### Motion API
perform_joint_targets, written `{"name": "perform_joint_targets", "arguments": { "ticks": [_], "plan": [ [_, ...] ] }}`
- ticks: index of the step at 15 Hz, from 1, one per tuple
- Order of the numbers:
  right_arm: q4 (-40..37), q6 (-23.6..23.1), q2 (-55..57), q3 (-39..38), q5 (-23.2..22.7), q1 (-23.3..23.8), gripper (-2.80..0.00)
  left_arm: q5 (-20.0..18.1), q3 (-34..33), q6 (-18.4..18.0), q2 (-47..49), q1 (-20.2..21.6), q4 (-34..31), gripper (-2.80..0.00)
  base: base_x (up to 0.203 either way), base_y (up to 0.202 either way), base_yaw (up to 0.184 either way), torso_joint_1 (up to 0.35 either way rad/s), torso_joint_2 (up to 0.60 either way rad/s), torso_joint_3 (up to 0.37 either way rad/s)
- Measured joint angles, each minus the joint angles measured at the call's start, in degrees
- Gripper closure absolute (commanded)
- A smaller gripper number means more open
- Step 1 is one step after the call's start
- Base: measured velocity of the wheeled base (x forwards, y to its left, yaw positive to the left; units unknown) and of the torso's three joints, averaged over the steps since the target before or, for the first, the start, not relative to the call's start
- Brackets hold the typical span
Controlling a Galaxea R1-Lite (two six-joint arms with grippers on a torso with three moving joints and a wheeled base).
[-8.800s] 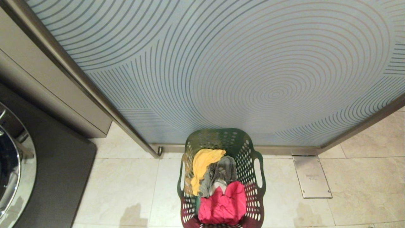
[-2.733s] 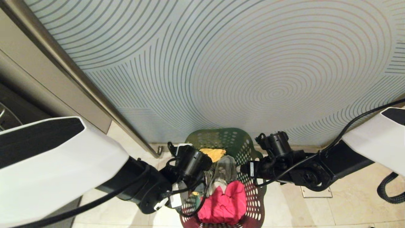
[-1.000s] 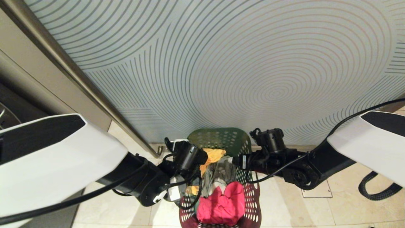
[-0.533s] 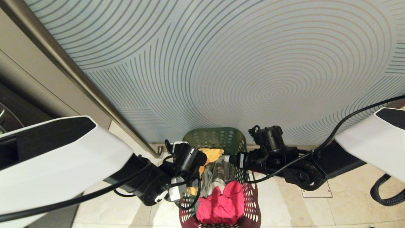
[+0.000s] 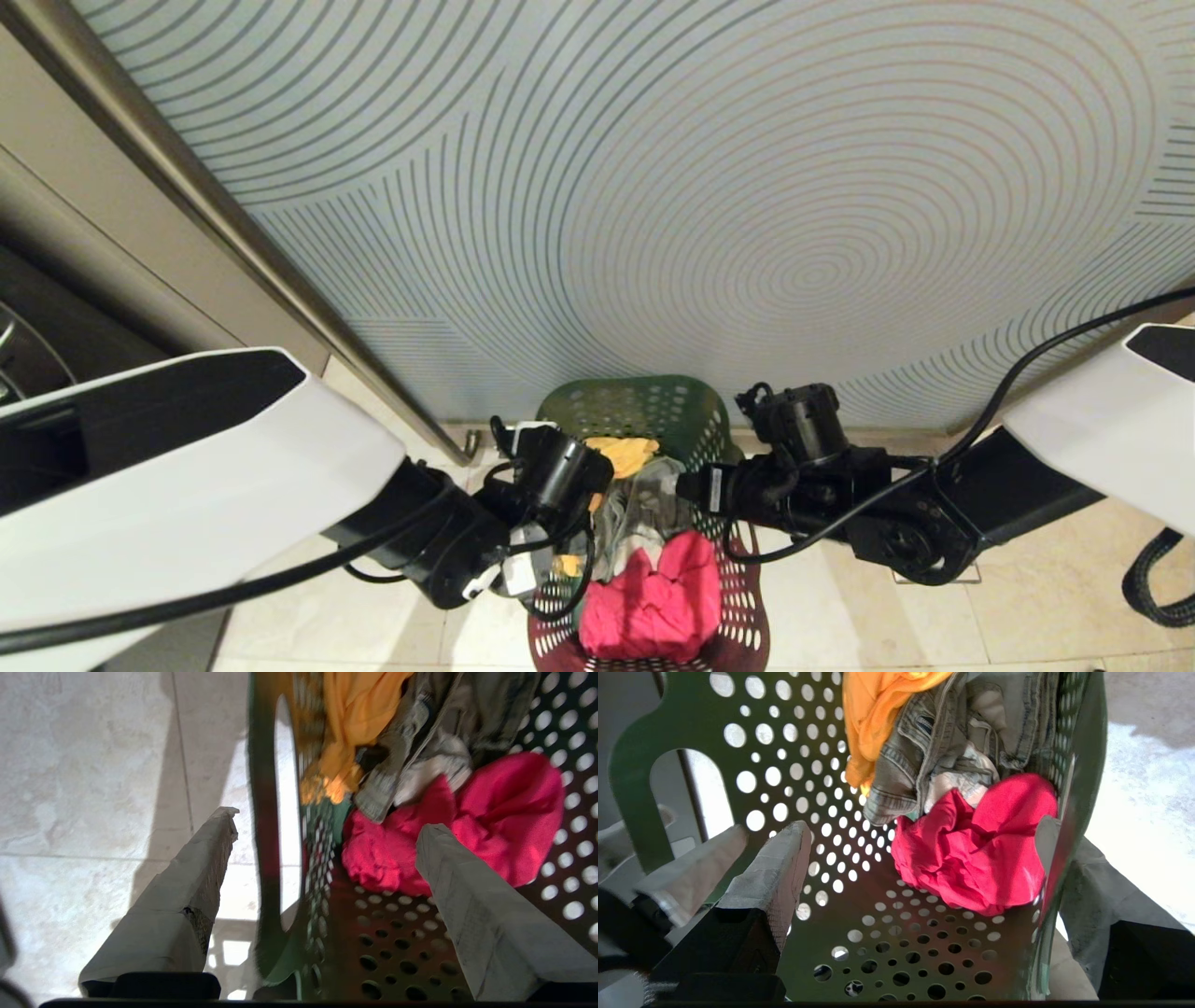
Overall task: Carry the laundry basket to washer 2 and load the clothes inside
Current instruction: Pick up the clothes basket and put it beside the washing machine
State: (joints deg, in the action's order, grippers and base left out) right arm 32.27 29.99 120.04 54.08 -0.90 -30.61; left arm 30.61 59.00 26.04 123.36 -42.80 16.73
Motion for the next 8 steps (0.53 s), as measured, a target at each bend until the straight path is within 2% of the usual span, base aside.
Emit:
{"name": "perform_joint_targets", "arguments": {
  "ticks": [4,8],
  "plan": [
    [4.3,-0.2,1.3,-0.9,-0.7,-0.1,-2.8,-0.2,0.0,0.2,0.8,0.0,1.4,-2.8,0.0,0.0,0.0,0.0,0.0,0.0],
    [4.4,-0.3,2.6,-0.8,-0.7,0.0,-2.8,-6.2,1.6,3.2,0.7,1.9,-1.3,-2.8,0.0,0.0,0.0,0.0,0.0,0.0]
  ]
}}
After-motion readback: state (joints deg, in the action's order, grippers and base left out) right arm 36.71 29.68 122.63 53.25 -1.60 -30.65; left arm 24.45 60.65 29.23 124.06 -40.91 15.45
